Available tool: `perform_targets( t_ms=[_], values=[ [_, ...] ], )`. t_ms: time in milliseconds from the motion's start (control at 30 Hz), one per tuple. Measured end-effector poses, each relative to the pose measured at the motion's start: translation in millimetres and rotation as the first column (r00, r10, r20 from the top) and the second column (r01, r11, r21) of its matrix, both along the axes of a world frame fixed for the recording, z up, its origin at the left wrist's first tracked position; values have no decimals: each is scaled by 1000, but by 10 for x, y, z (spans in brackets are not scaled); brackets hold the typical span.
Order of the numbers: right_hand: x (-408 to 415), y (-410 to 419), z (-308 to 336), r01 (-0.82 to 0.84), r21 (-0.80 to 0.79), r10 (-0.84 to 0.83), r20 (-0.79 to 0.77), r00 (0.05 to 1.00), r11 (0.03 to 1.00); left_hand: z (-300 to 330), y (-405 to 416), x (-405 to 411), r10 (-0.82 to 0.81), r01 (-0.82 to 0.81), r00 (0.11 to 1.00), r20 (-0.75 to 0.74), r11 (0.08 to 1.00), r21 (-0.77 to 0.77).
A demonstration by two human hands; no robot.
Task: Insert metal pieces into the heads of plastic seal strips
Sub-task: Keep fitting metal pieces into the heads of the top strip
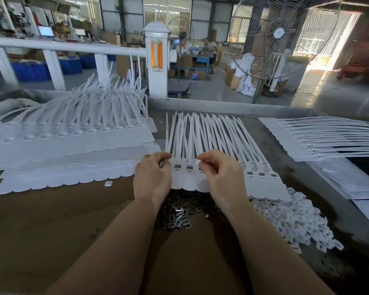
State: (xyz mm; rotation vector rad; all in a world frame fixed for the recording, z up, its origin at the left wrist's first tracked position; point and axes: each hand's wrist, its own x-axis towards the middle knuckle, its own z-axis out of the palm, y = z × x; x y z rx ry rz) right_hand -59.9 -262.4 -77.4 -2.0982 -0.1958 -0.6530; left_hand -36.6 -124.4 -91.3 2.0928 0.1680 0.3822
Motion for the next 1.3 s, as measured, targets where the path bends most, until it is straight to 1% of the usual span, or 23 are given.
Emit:
perform_targets(
  t_ms=[100, 200, 333, 500, 667, 733, 833, 900, 967, 1067, 1167, 1300],
  values=[
    [-2, -11, -25, 5, 20, -5, 8, 1000, 1000, 4, -1, -1, 1, -1, 1000, -12, 999, -35],
    [-18, 2, -40, -11, 5, 11, 5, 1000, 1000, 16, 4, -19, -25, 23, 999, -26, 997, -68],
    [-41, 22, -52, -13, -31, 13, 0, 1000, 999, 50, 14, -63, -27, 25, 1000, -11, 980, -197],
    [-64, 47, -63, -26, -47, 26, -10, 1000, 999, 61, 28, -82, -18, 20, 1000, 13, 975, -219],
    [-60, 38, -83, -10, -53, 10, 0, 1000, 999, 46, 28, -82, -42, 43, 999, 7, 989, -140],
    [-54, 35, -94, -4, -52, 5, 9, 1000, 999, 50, 17, -78, -30, 31, 999, 18, 998, -51],
    [-39, 30, -116, -6, -26, 6, 2, 1000, 1000, 71, -2, -116, 26, -32, 998, 61, 994, 100],
    [-33, 29, -129, -6, -21, 6, -1, 1000, 1000, 92, -28, -148, -11, -3, 996, 87, 988, 154],
    [-32, 32, -139, -10, -28, 10, 7, 1000, 1000, 102, -57, -168, -80, 55, 988, 131, 980, 191],
    [-41, 35, -145, -23, -60, 25, 34, 999, 998, 124, -87, -189, -176, 139, 967, 185, 970, 199],
    [-50, 36, -139, -44, -79, 47, 45, 998, 996, 132, -89, -203, -251, 226, 952, 173, 962, 152],
    [-59, 34, -131, -47, -76, 50, 40, 998, 996, 130, -84, -183, -287, 271, 950, 120, 953, 136]
  ],
)
